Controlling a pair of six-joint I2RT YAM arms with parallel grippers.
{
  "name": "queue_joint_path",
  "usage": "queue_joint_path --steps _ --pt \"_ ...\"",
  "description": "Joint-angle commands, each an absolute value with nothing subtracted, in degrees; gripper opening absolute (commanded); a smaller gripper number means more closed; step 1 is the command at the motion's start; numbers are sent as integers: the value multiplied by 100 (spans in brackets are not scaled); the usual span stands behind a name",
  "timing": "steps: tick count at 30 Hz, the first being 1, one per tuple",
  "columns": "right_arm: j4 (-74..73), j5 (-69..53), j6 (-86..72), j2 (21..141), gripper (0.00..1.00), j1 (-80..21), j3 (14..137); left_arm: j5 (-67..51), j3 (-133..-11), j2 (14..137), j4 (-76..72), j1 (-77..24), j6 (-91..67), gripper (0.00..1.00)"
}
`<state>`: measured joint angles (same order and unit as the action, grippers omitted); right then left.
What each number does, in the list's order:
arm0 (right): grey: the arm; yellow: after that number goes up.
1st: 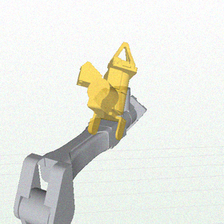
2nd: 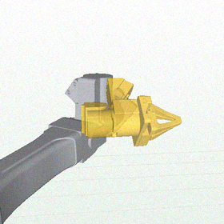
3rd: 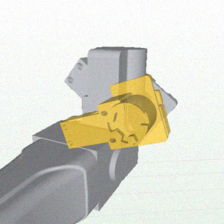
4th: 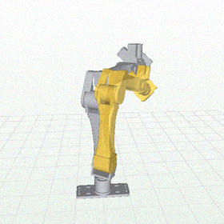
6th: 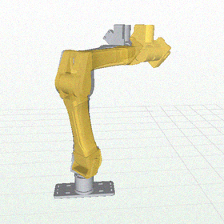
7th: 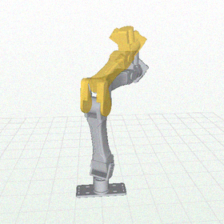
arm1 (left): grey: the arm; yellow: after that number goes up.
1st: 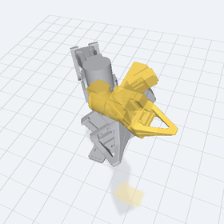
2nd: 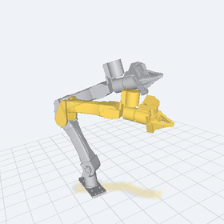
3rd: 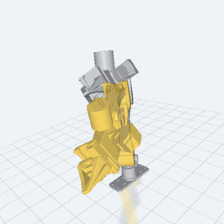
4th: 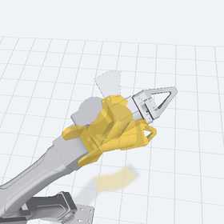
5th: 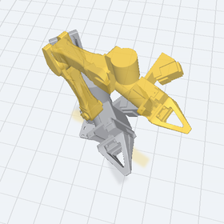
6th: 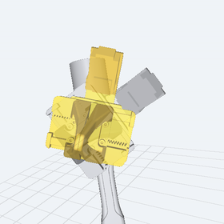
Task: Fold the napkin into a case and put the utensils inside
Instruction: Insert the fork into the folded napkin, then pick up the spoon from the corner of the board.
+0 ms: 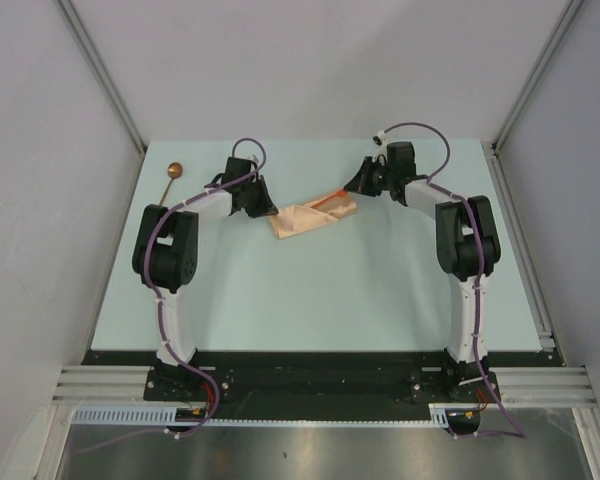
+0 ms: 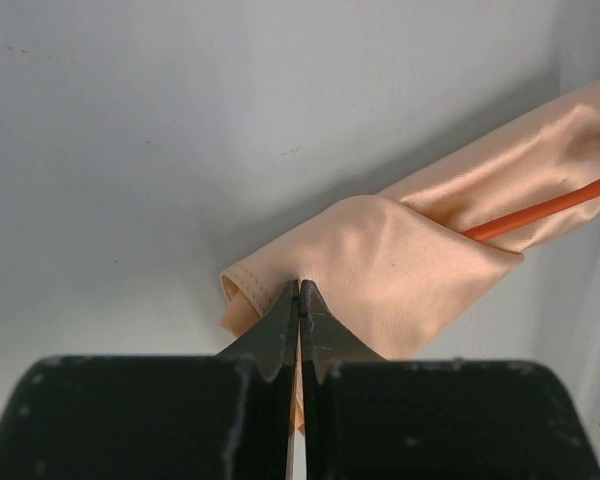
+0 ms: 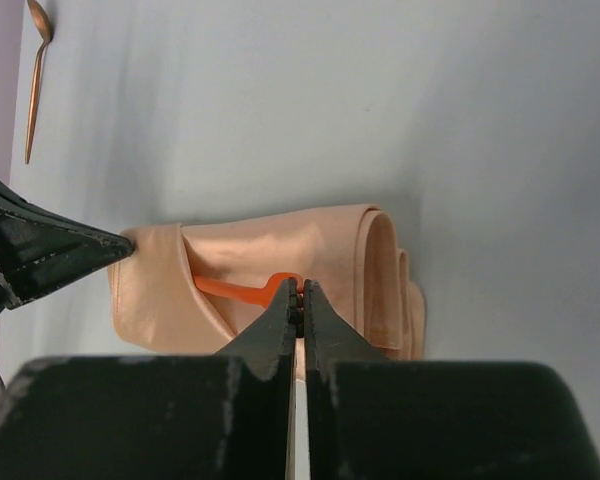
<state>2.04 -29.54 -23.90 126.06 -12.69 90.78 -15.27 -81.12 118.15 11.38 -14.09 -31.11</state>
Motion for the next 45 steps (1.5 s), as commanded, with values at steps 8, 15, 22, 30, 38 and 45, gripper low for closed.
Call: queue_joint_path --steps 8,15,22,30,38,45 --pt "676 -2909 -2795 12849 0 -1573 9404 -1626 -8104 11777 958 -1406 -3129 0" --pt "773 -3015 -3014 13104 2 -1591 9519 -1889 -8007 11418 652 -1336 -3243 17" --pt "230 -2988 -2743 12877 40 -1608 9746 -2049 -7972 10767 545 -599 -3121 70" --pt "-2205 -1780 -2136 11876 72 -1705 10522 -767 -8515 10809 1730 613 -2033 91" --pt "-1548 -2180 -2312 9784 79 -2178 7845 163 -12134 12900 4656 1037 -264 100" --pt "-1433 -2654 -2215 8790 79 -2461 6540 122 -12410 13543 3692 1055 -18 93"
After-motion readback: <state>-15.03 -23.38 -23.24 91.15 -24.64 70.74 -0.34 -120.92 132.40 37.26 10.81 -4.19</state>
